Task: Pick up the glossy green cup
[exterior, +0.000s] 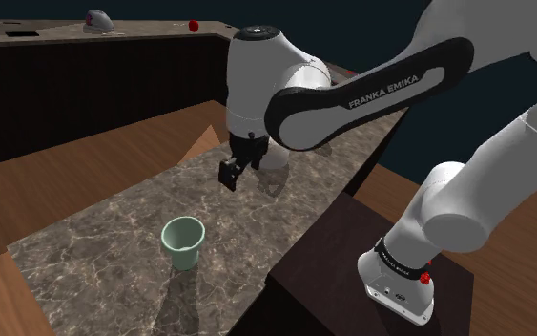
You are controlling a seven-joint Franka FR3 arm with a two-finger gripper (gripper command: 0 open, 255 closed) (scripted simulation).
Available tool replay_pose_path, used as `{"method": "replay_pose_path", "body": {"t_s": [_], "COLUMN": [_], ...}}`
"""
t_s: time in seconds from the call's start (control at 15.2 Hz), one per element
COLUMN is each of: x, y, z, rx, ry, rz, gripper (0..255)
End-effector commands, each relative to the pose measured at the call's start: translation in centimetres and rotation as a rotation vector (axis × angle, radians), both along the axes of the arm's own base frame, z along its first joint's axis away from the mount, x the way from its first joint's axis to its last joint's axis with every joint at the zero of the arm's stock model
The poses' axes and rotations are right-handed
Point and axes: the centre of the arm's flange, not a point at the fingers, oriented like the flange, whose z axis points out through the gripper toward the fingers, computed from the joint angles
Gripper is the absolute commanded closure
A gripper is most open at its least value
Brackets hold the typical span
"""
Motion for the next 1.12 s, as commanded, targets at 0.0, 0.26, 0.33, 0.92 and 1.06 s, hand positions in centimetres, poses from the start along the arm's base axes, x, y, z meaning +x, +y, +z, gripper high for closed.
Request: {"method": "replay_pose_path", "body": {"t_s": [0.0,0.26,0.33,0.92,1.06], "x": [0.7,1.8,2.1,4.6,5.1], "y": [2.2,6.4,7.4,16.8,18.9], "z": [-1.6,-4.7,-5.5,-12.6,-14.2], "rx": [-0.001,-0.005,-0.006,-0.015,-0.017], "ry": [0.002,0.007,0.009,0.020,0.023], "rz": [0.001,0.006,0.007,0.018,0.021], "gripper": [0,0,0,0,0]}}
